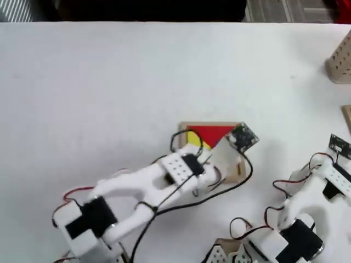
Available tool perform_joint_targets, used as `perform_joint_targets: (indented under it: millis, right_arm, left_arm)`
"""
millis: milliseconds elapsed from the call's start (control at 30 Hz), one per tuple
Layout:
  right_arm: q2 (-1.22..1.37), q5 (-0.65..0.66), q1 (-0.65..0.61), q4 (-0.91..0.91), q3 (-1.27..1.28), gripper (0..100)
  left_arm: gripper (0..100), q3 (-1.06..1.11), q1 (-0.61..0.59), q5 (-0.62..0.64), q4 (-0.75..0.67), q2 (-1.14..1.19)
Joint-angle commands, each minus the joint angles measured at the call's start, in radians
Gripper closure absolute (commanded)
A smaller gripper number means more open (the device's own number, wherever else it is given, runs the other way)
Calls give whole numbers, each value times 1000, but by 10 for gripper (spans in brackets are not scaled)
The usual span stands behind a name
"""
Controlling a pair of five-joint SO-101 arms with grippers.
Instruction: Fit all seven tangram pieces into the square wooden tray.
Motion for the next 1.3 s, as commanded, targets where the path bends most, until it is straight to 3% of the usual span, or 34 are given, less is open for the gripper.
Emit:
perform_joint_targets:
  millis: [0, 367, 633, 833, 967, 1267]
  right_arm:
    - [-5, 8, 7, 8, -43, 980]
    - [-8, 8, 33, 7, -44, 980]
    - [-8, 8, 35, 7, -44, 980]
    - [-10, -55, 104, 21, -72, 971]
    - [-10, -58, 107, 28, -71, 961]
    - [-8, -55, 102, 28, -71, 957]
  left_arm:
    - [977, -91, 22, 14, 3, 22]
    - [977, -101, 108, 14, -21, 39]
    - [977, -117, 77, 15, -25, 67]
    - [977, -325, 48, 63, 203, 205]
    - [977, -427, 42, 63, 279, 285]
    - [977, -453, 27, 61, 261, 298]
